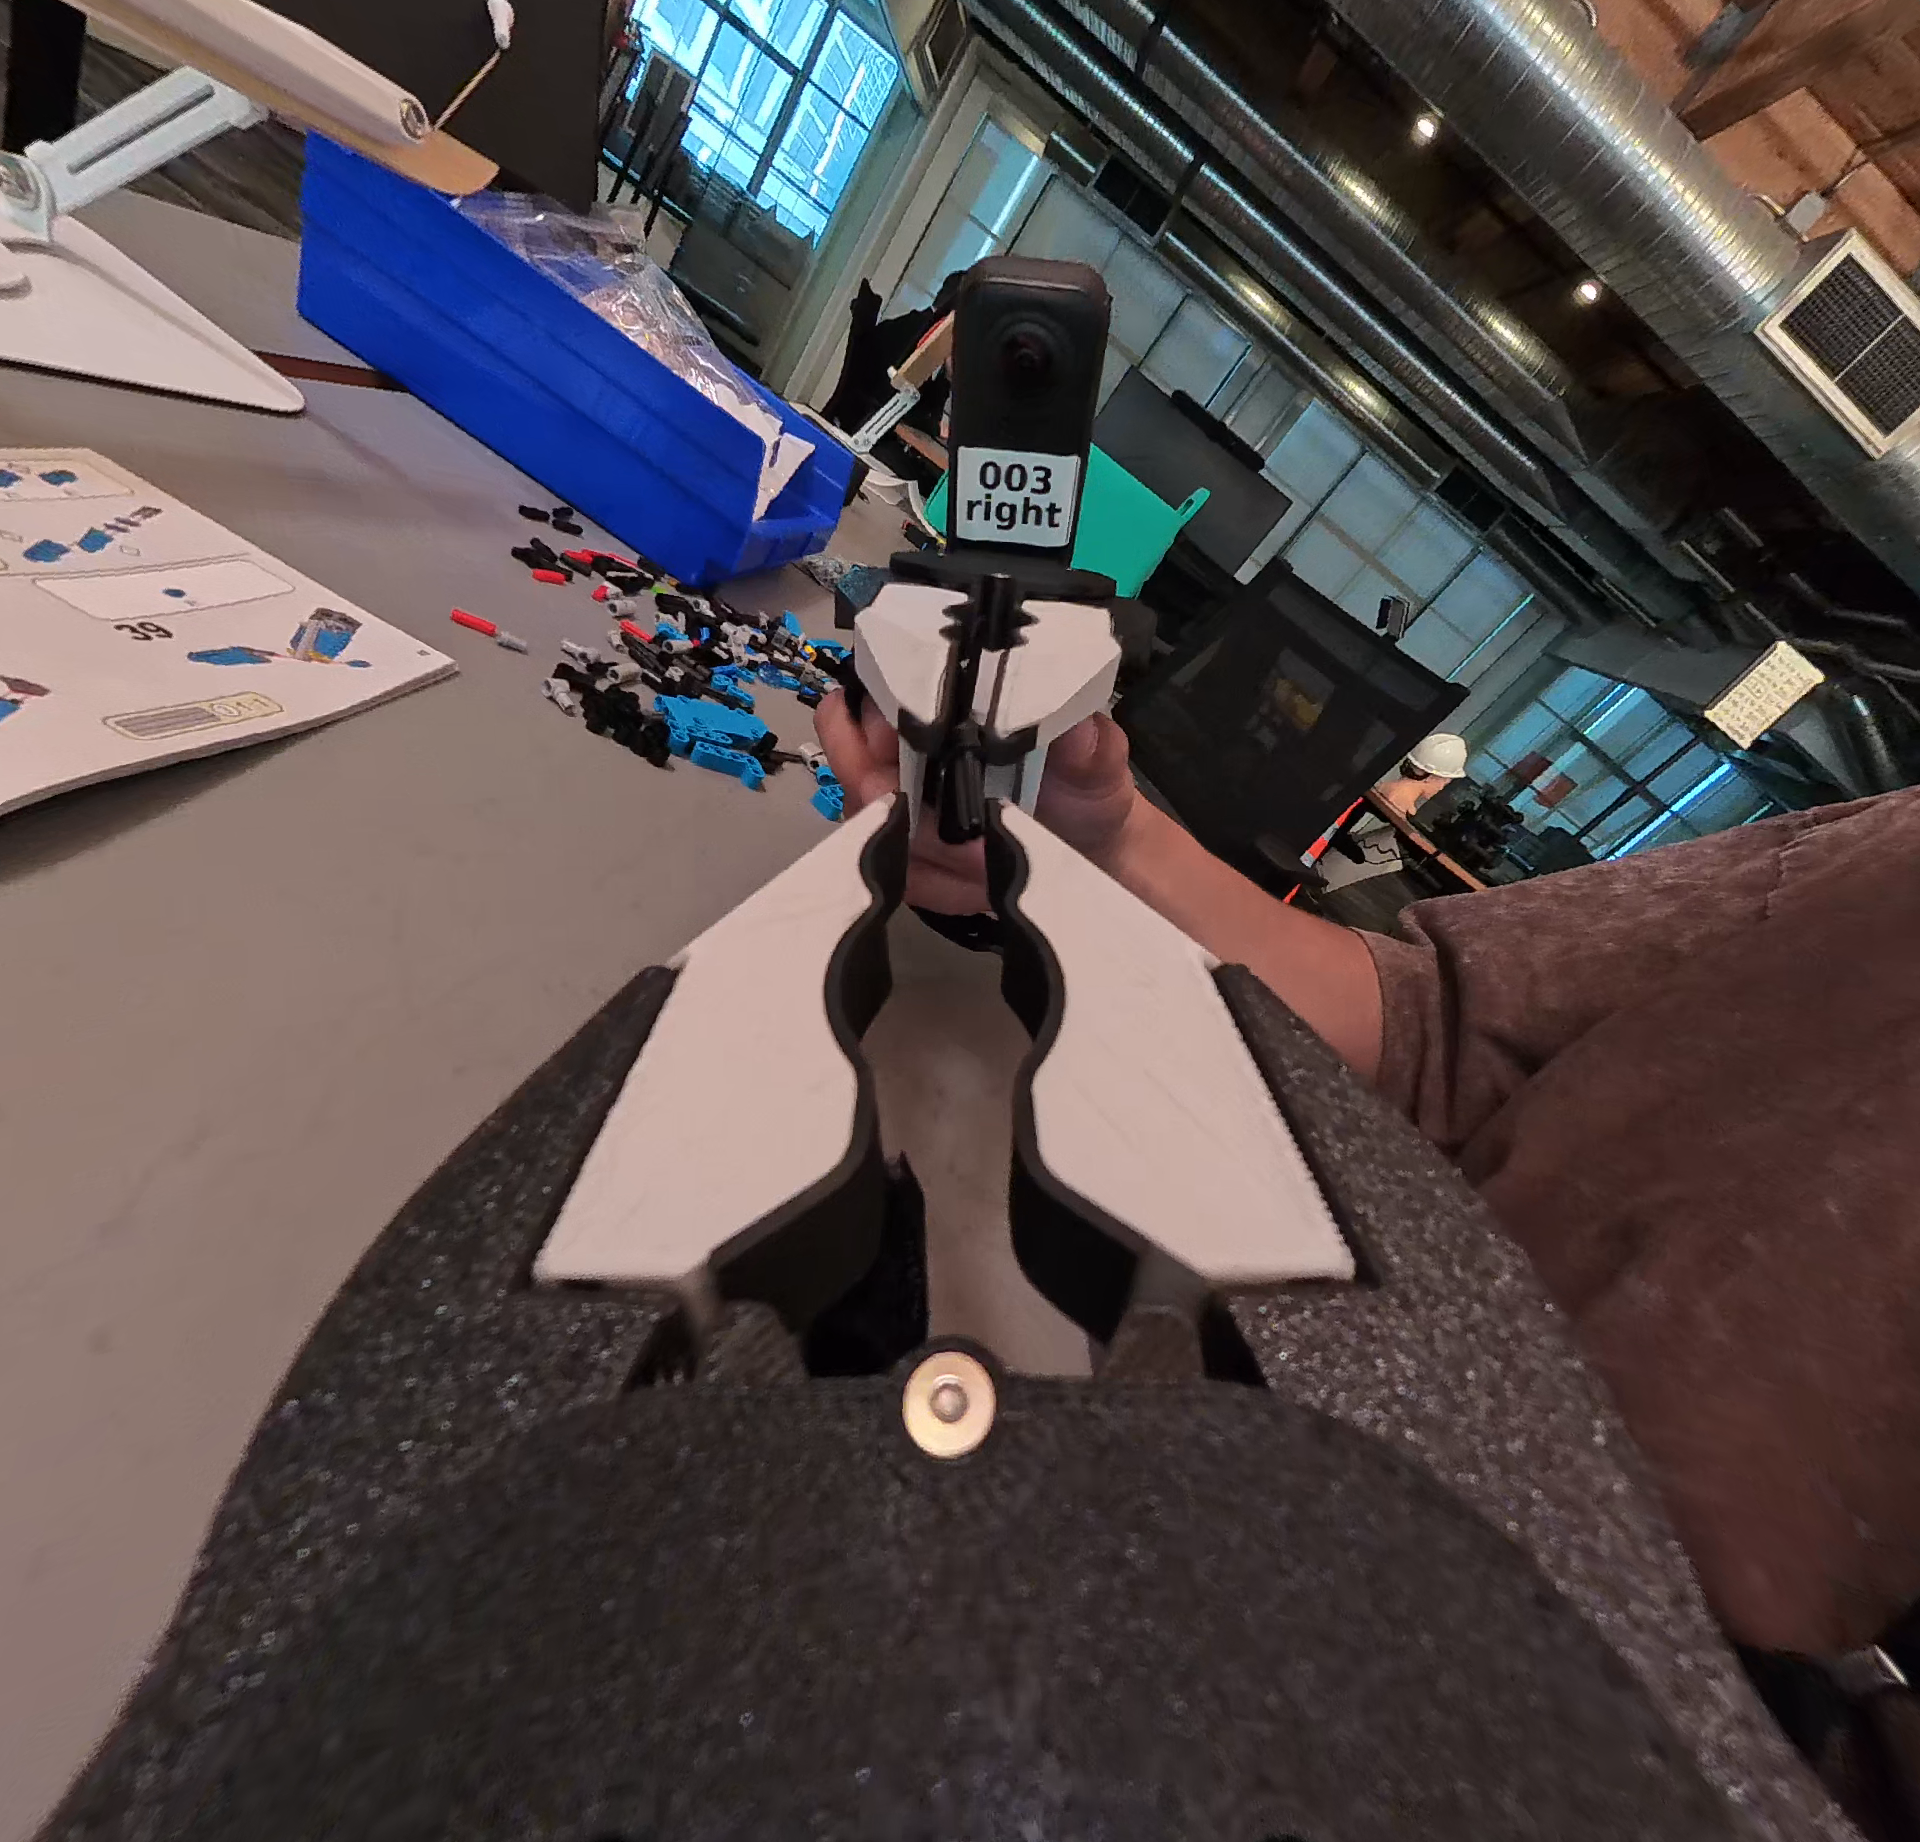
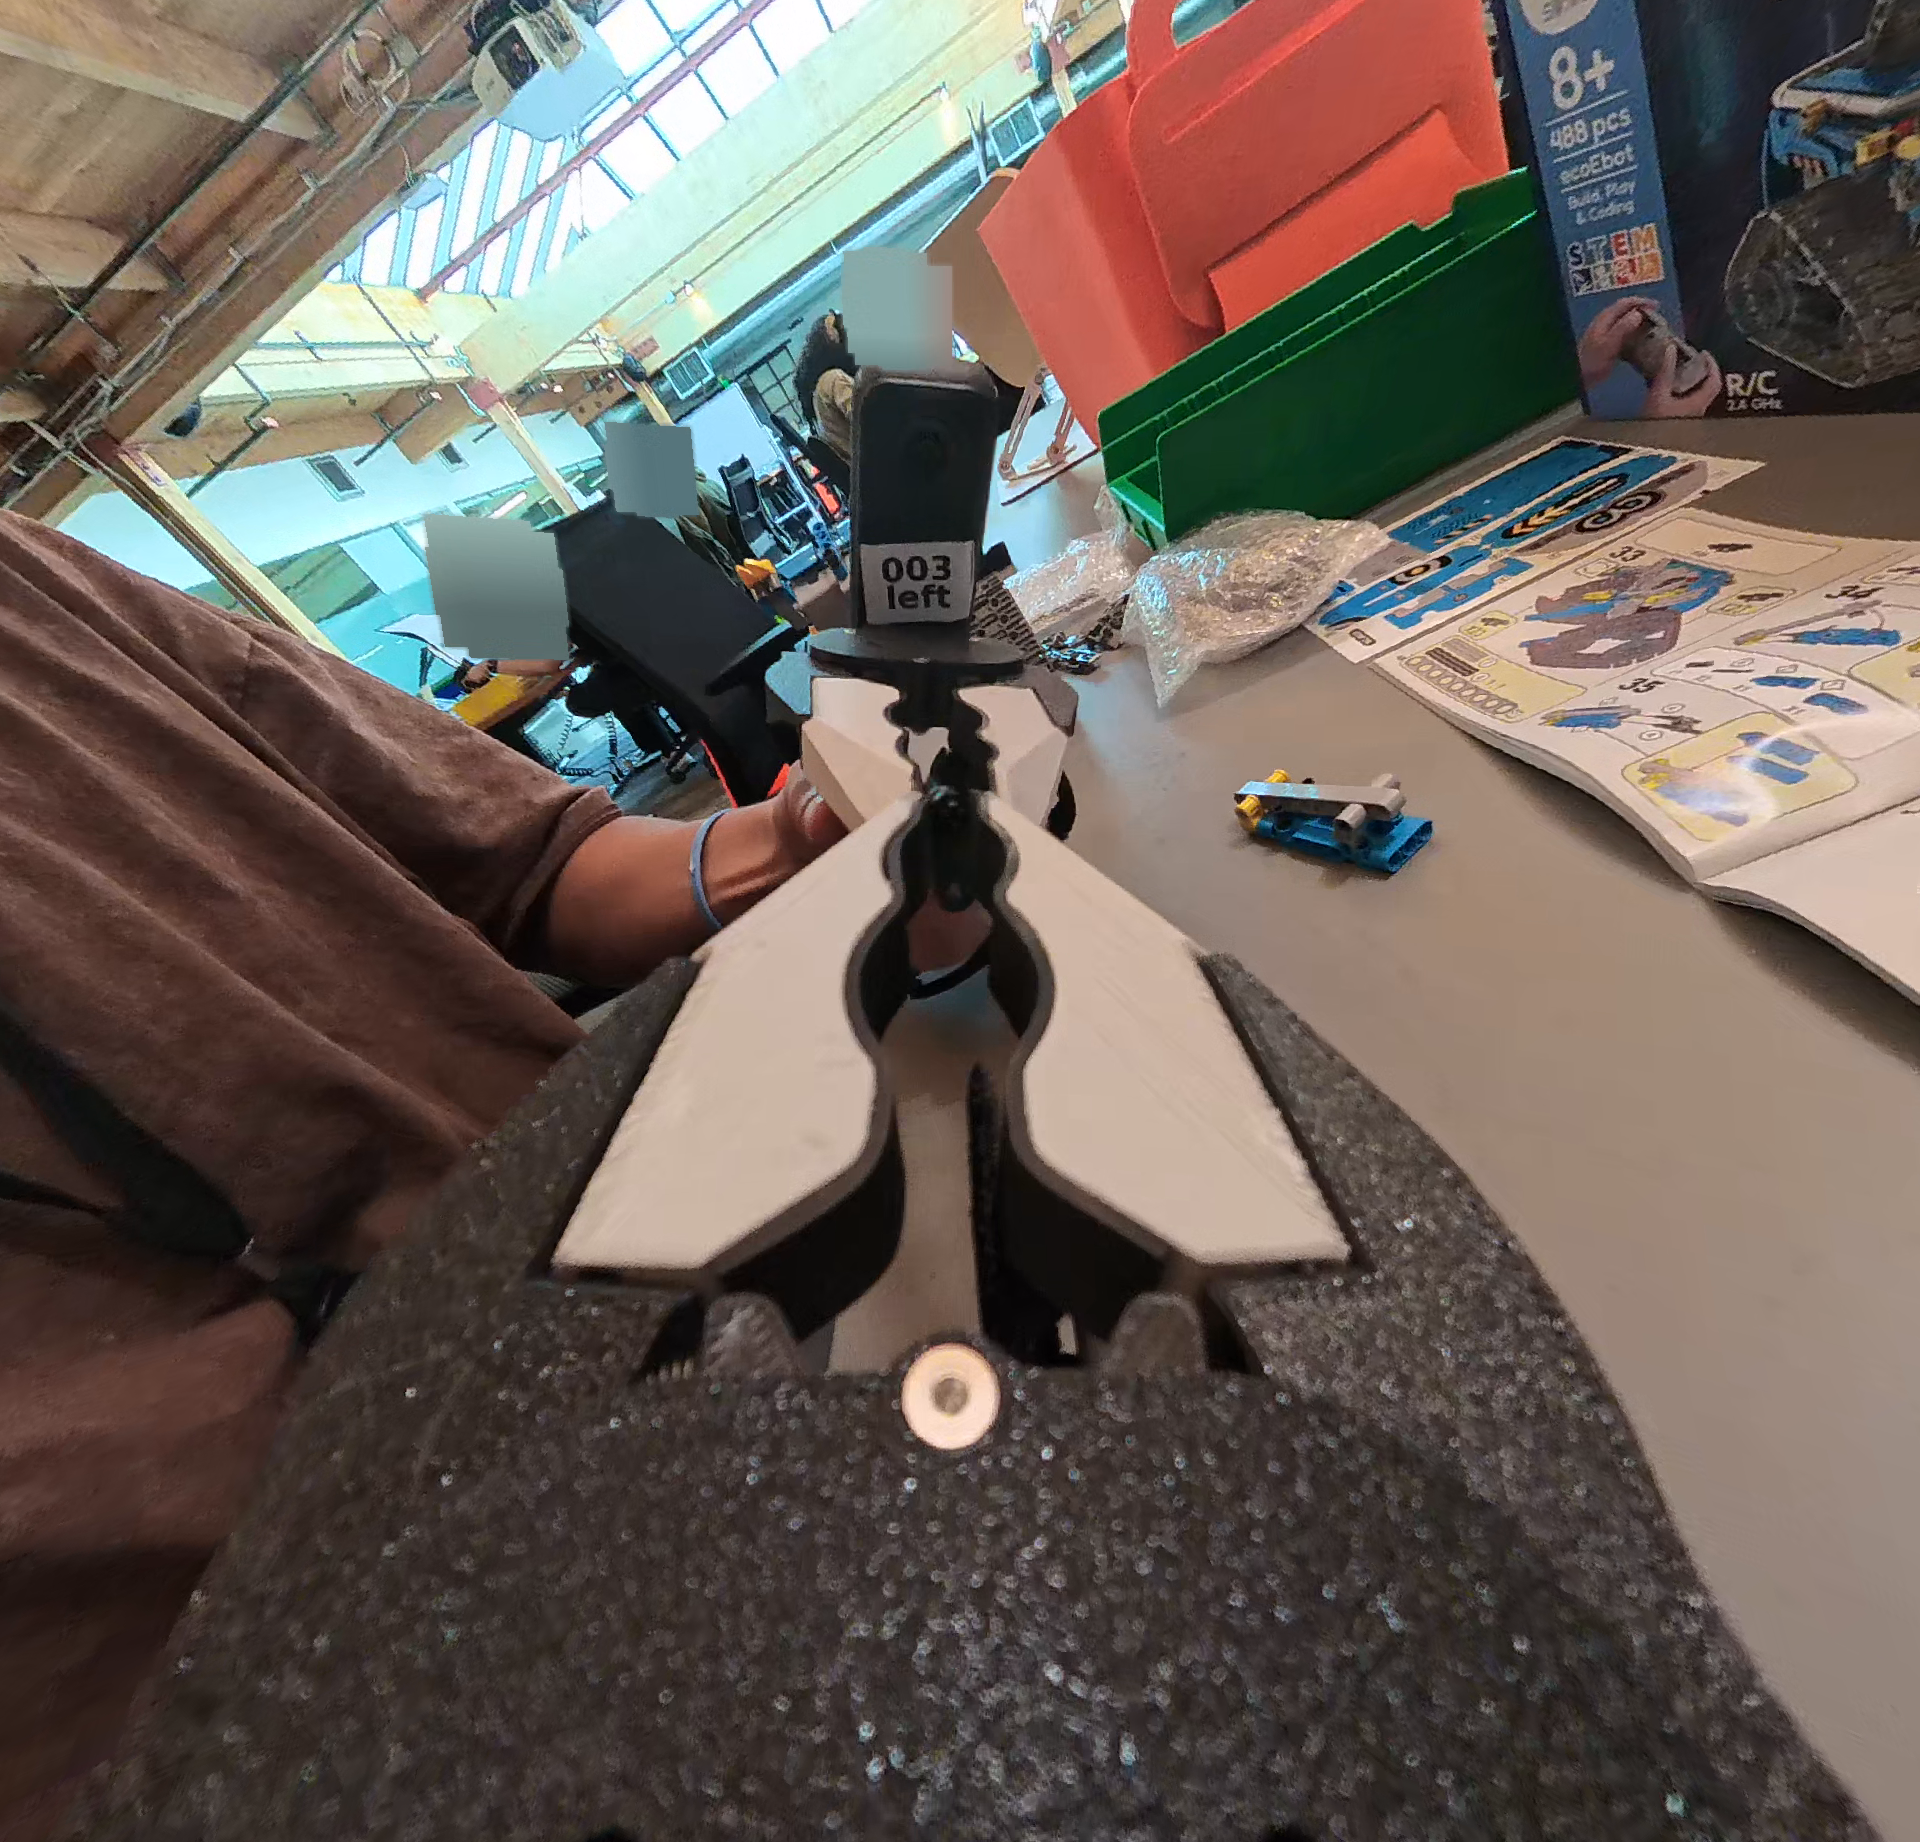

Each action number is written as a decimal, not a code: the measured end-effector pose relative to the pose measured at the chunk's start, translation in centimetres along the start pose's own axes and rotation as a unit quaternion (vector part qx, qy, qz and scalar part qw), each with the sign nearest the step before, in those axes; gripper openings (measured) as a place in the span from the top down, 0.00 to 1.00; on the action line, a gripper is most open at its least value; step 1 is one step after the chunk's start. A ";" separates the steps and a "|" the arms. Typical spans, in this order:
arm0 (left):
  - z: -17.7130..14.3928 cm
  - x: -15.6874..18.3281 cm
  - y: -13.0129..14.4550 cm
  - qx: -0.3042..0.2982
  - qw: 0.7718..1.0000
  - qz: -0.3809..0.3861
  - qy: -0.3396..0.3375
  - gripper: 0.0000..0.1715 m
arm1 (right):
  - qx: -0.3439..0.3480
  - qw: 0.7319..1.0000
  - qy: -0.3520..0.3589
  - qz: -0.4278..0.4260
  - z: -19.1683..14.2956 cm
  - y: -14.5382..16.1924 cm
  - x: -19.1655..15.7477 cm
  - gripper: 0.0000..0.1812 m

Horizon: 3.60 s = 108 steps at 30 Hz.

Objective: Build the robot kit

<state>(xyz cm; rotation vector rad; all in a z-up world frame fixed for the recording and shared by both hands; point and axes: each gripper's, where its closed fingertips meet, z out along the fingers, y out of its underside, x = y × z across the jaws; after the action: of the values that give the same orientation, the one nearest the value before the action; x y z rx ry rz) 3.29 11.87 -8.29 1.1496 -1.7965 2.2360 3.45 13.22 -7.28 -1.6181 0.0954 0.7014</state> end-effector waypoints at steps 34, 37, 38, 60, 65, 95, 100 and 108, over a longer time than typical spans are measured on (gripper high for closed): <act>-3.7 -7.0 -0.2 0.009 0.987 -0.079 -0.136 0.96 | -0.521 0.818 0.071 -0.232 0.9 11.2 8.1 0.98; -3.8 -7.3 0.0 0.001 0.986 -0.062 -0.157 0.96 | -0.501 0.830 0.087 -0.230 1.0 11.0 8.2 0.99; -3.8 -7.3 0.0 0.001 0.985 -0.059 -0.159 0.96 | -0.465 0.852 0.095 -0.220 1.1 10.4 8.2 0.99; -2.5 -4.2 -1.6 0.045 0.994 -0.030 -0.092 0.96 | -0.086 0.984 0.108 -0.115 3.0 1.7 4.1 0.98; -2.4 -4.4 -1.5 0.060 0.993 -0.070 -0.080 0.96 | -0.088 0.981 0.116 -0.126 3.1 1.7 4.2 0.99; -3.6 2.1 -4.6 0.137 0.983 -0.052 0.110 0.96 | 0.046 0.993 -0.014 -0.105 1.0 -3.4 -1.2 0.99; -3.6 2.6 -4.8 0.146 0.980 -0.057 0.127 0.97 | 0.033 0.992 -0.021 -0.124 1.9 -3.1 -2.2 0.99; -3.5 2.7 -4.6 0.142 0.978 -0.070 0.139 0.97 | 0.020 0.989 -0.010 -0.144 1.9 -3.0 -2.5 0.99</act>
<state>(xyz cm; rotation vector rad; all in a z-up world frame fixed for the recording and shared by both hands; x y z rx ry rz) 1.70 15.26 -3.15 0.9073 -1.2844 2.4762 2.09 14.72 -3.44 -1.5457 -0.1367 0.4897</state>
